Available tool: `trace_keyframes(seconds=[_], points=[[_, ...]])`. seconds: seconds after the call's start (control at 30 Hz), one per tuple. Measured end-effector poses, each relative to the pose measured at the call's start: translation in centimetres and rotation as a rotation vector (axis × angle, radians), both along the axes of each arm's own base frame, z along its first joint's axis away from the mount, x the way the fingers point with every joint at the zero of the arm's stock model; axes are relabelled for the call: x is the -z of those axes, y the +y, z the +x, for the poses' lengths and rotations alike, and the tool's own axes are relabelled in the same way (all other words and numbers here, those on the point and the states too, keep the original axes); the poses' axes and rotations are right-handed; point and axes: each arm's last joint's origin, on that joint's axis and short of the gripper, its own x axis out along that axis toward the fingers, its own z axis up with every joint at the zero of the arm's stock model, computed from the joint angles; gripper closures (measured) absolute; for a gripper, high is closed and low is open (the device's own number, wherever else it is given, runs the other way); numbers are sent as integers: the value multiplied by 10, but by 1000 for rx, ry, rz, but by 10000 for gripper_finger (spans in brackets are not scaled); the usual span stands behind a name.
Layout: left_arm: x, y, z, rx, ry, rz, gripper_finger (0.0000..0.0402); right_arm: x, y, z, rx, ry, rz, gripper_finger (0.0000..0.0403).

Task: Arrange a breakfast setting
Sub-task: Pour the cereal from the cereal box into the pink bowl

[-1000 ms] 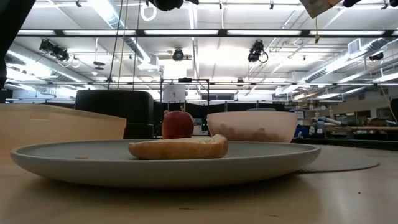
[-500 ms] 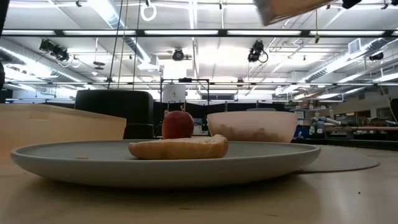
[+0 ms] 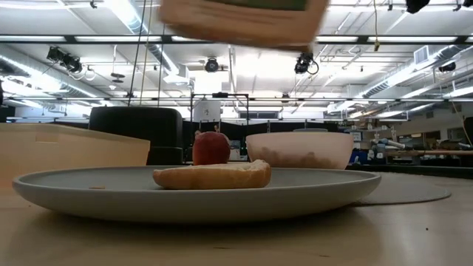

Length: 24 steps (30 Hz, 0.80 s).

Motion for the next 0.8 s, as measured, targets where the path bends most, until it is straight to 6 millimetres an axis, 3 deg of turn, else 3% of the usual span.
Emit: trace_keyframes(seconds=[0.13, 0.37, 0.53, 0.67, 0.8], points=[[16, -15, -20, 119, 78, 4, 368, 3, 2, 15, 76, 77, 14, 15], [61, -28, -60, 191, 99, -78, 367, 7, 16, 63, 88, 164, 62, 16], [70, -37, -101, 277, 68, -148, 369, 6, 25, 90, 112, 145, 88, 16], [79, -41, -135, 364, 40, -168, 369, -11, 31, 110, 143, 165, 126, 16], [103, -46, -159, 457, 52, -182, 366, -28, 41, 137, 160, 194, 118, 17]])
